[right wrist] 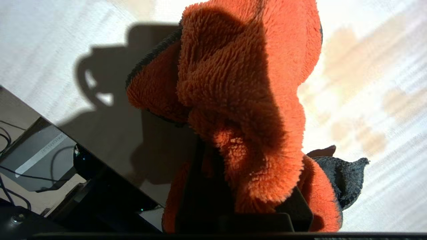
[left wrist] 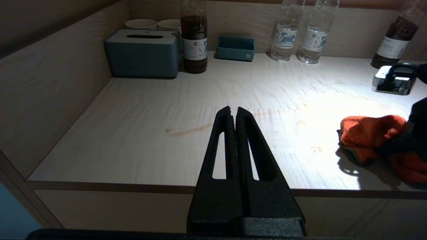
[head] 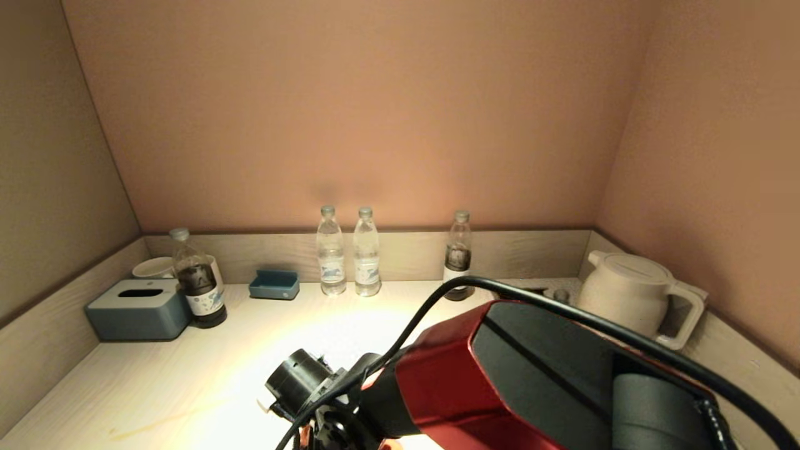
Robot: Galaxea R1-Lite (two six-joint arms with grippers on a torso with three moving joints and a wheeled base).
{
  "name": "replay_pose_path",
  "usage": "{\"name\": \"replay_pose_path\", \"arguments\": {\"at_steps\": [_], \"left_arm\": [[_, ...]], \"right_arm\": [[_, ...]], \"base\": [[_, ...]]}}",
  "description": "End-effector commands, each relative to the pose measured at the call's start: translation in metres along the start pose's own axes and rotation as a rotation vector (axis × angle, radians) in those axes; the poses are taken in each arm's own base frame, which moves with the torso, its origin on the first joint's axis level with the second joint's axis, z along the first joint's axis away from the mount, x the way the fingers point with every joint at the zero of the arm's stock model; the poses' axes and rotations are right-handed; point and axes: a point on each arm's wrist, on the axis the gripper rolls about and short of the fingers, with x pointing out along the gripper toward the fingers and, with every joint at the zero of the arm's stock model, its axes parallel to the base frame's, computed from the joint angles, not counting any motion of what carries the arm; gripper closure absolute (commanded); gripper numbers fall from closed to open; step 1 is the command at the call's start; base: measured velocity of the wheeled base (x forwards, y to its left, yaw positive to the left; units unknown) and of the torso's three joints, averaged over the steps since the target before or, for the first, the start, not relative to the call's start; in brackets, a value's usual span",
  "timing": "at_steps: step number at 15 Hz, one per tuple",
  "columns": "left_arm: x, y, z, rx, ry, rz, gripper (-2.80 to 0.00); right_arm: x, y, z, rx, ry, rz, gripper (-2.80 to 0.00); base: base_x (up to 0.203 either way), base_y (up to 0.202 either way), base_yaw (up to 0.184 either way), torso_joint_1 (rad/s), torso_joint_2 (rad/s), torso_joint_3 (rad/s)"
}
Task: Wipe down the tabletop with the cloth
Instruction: Sweep the stains on the table
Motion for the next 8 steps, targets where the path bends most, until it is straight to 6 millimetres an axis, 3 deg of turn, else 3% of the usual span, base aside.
{"name": "replay_pose_path", "arguments": {"at_steps": [1, 8], "left_arm": [[0.000, 0.000, 0.000, -0.001, 0.000, 0.001, 0.00], [0.000, 0.000, 0.000, -0.001, 0.000, 0.001, 0.00]], "right_arm": [[0.010, 0.008, -0.001, -0.029, 0.010, 0.006, 0.00], [0.016, 0.026, 0.011, -0.129, -0.041, 0.026, 0.00]], "base": [[0.000, 0.000, 0.000, 0.000, 0.00, 0.000], [0.000, 0.000, 0.000, 0.000, 0.00, 0.000]]}}
